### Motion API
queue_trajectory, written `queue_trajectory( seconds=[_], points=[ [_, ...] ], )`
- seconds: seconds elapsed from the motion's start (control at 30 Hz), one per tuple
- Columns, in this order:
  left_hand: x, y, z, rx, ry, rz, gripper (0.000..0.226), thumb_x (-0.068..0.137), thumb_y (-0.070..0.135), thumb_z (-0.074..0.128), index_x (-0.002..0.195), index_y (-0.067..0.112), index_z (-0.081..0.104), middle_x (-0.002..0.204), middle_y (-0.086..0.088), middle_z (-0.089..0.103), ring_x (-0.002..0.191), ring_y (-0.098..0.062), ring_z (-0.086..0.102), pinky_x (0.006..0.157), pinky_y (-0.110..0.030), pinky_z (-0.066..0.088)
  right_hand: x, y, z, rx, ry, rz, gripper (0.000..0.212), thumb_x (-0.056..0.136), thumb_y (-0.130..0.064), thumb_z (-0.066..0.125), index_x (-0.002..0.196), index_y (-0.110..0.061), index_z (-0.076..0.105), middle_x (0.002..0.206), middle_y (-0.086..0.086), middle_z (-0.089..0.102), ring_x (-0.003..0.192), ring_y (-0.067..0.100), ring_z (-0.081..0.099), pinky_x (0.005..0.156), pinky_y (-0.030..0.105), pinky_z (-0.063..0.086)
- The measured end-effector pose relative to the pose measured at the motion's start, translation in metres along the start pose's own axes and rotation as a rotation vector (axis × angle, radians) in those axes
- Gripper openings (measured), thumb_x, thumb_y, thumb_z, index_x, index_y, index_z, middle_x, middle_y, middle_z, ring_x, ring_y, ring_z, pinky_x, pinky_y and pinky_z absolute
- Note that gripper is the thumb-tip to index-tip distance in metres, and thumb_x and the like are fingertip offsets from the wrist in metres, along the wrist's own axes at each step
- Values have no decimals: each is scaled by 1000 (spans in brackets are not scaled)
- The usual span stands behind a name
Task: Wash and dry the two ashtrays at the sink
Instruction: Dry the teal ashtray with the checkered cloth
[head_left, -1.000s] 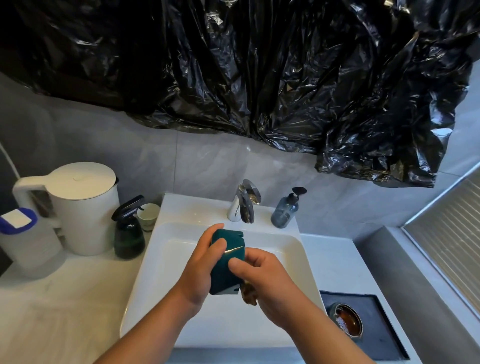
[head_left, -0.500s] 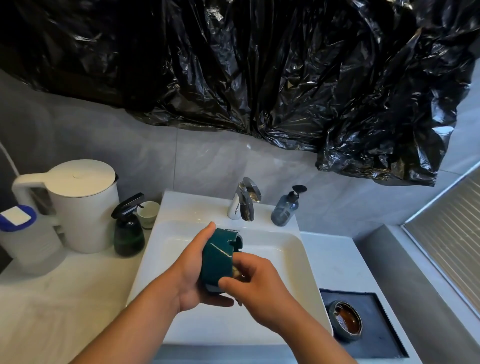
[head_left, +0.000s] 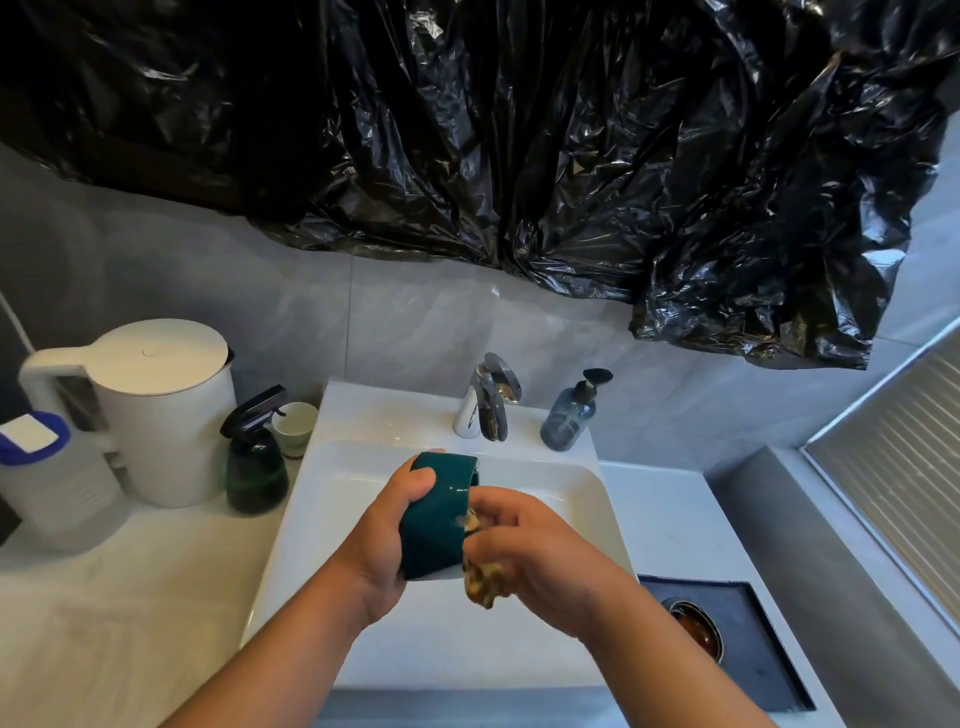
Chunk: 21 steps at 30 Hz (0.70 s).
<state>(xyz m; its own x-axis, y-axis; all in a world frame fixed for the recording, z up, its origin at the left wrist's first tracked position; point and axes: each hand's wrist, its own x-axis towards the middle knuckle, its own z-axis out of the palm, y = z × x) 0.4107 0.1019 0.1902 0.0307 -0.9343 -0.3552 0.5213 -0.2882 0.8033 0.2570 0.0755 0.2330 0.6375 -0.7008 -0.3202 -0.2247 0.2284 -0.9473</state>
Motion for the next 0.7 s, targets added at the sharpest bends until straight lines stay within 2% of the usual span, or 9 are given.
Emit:
queue_trajectory(
  seconds=[0.07, 0.17, 0.23, 0.3, 0.4, 0.5, 0.57, 0.6, 0.7],
  points=[
    [0, -1, -2, 41, -45, 0, 48, 74, 46, 58, 117, 25, 65, 100, -13, 74, 91, -29, 67, 69, -39, 57, 2, 3, 0, 294, -19, -26, 48, 74, -6, 56, 121, 1, 66, 110, 25, 65, 99, 37, 59, 83, 41, 47],
    [1, -2, -2, 25, -29, -34, 47, 71, 43, 63, 111, 19, 69, 89, -12, 76, 84, -28, 67, 74, -40, 56, 5, 12, 10, 627, 34, -61, 53, 71, -2, 53, 122, 3, 67, 117, 27, 66, 105, 35, 63, 95, 40, 47],
    [1, -2, -2, 5, 19, -58, 42, 85, 43, 53, 111, 14, 69, 89, -14, 75, 86, -31, 66, 79, -44, 54, 8, 16, 18, 646, 99, -85, 54, 70, 0, 51, 120, 1, 70, 121, 33, 62, 109, 37, 59, 101, 46, 37],
    [1, -4, -4, 3, 48, -88, 43, 92, 44, 47, 113, 14, 69, 95, -18, 74, 91, -35, 65, 81, -48, 55, 9, 18, 23, 564, 183, -106, 52, 69, 1, 49, 115, -2, 73, 121, 33, 64, 109, 36, 62, 101, 48, 43],
    [2, -2, -6, -26, 42, -123, 46, 92, 47, 45, 112, 14, 71, 101, -21, 73, 92, -37, 65, 77, -50, 56, 7, 20, 25, 224, 267, -185, 38, 87, -1, 50, 112, -14, 75, 110, 17, 73, 107, 29, 69, 90, 40, 59],
    [4, 1, -8, -54, 26, -160, 50, 92, 50, 42, 108, 15, 74, 105, -23, 73, 92, -37, 64, 80, -51, 55, 8, 26, 19, -499, 428, -405, 31, 96, -2, 52, 98, -28, 69, 95, -9, 71, 87, 10, 63, 72, 15, 50],
    [6, -1, -9, -67, 28, -175, 52, 91, 51, 41, 110, 16, 74, 107, -24, 72, 92, -37, 63, 79, -52, 55, 14, 32, 9, -1056, 394, -631, 25, 87, -1, 61, 99, -23, 64, 95, -6, 64, 81, 14, 55, 65, 17, 47],
    [6, -1, -10, -72, 32, -177, 52, 91, 52, 41, 110, 17, 74, 106, -23, 72, 92, -37, 63, 77, -51, 55, 16, 36, 5, -1253, 348, -656, 28, 83, -4, 66, 106, -19, 66, 99, -3, 64, 83, 18, 56, 62, 22, 50],
    [8, 1, -12, -95, 46, -171, 51, 91, 51, 42, 109, 17, 75, 104, -22, 73, 90, -36, 64, 74, -49, 55, 18, 34, -1, -1482, 276, -550, 40, 81, -10, 71, 120, -20, 67, 111, -2, 68, 92, 24, 62, 62, 32, 57]
  ],
)
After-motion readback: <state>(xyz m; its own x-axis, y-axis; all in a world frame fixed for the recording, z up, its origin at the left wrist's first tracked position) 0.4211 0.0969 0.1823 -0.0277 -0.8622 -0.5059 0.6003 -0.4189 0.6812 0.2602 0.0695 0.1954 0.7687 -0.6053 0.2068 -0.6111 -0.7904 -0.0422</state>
